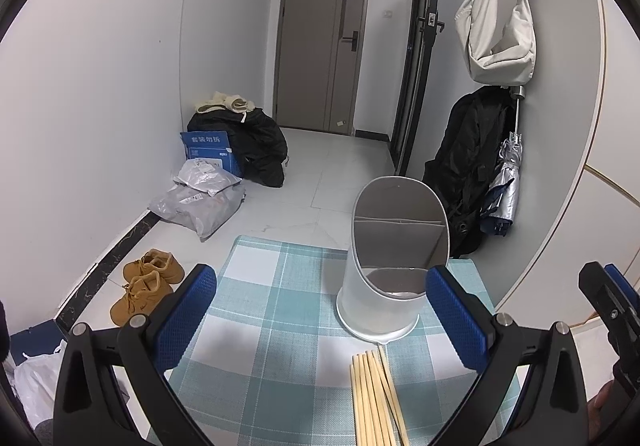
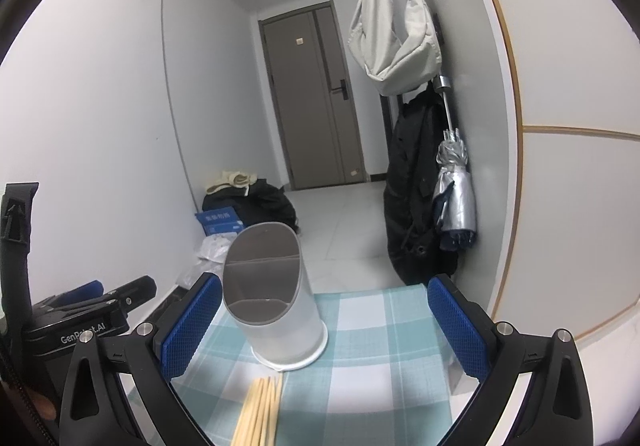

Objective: Organize utensils

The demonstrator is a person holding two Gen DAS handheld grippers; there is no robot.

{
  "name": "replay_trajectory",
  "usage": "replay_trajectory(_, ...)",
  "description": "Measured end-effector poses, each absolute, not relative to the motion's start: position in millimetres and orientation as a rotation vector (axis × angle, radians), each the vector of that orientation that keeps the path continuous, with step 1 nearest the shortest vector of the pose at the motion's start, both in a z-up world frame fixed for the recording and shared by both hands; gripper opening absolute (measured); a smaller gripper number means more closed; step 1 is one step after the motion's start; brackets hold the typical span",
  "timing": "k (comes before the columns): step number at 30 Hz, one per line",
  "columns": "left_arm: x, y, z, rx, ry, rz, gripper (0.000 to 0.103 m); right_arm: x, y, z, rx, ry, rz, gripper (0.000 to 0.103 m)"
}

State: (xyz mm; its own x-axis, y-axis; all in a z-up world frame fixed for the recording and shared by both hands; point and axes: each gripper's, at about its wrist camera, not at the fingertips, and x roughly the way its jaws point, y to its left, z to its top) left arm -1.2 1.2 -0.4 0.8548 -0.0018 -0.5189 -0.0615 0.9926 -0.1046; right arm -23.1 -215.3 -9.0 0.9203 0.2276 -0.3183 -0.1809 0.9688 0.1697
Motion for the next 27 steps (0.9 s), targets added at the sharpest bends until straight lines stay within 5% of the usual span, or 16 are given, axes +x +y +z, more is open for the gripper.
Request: replay_trajectory(27, -3.3, -0.4, -3.2, -0.102, 0.551, 0.044, 0.102, -25.8, -212.9, -10.0, 0.142, 0.349, 0.273, 0.103)
